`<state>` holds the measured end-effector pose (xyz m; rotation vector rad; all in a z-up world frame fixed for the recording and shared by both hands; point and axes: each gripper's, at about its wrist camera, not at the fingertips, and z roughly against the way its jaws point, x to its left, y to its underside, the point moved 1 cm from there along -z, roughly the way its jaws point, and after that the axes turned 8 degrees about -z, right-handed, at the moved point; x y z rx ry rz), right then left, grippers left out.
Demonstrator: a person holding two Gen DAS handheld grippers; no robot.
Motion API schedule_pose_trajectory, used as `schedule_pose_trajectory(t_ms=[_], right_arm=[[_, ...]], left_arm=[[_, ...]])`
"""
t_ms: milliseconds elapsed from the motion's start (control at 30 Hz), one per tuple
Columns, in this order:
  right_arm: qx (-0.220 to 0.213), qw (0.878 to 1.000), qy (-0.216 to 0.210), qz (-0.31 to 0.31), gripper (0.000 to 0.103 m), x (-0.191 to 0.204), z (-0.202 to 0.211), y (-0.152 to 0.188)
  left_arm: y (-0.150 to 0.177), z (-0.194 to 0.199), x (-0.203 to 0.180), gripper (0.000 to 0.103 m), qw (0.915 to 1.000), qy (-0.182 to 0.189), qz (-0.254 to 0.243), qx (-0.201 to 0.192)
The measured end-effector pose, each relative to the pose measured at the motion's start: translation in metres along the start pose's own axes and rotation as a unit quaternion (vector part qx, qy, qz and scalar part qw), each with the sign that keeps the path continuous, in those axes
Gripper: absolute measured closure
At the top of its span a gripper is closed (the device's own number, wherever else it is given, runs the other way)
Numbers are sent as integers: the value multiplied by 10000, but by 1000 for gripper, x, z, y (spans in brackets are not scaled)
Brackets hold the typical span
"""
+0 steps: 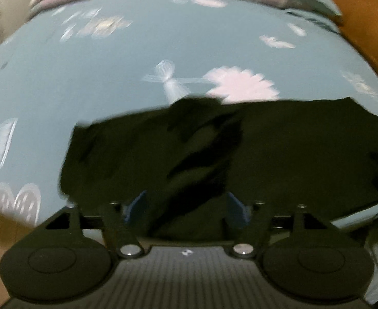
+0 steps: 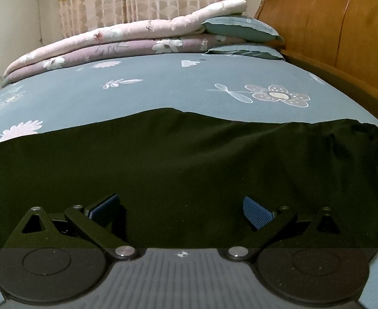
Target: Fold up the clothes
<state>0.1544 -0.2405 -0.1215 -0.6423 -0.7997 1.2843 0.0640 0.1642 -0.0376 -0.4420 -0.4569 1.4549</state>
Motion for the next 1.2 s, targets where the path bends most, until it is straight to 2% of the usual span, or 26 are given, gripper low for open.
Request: schedule_pose_trajectory(t_ms=[200, 400, 500, 667, 933, 1200], right_arm=[[-209, 9974, -681, -84, 0, 2, 17, 2], [-399, 9971, -633, 158, 0, 10, 30, 10], [-471, 9970, -547, 271, 0, 14, 35, 14], [-288, 9982, -338, 400, 0, 18, 36, 23], [-50, 9985, -119, 539, 0, 22, 32, 35], [38, 9987, 9, 515, 0, 25, 33, 39]], left_arm=[[-30, -31, -38, 31, 9965, 559, -566, -244], [-35, -65, -47, 31, 9935, 149, -1041, -446], [-32, -75, -41, 31, 9927, 108, -1125, -411], [-23, -84, -25, 31, 9917, -133, -1222, -369], [-11, -80, 28, 31, 9963, 194, -653, -519], [4, -73, 82, 29, 9968, 465, 40, -645]])
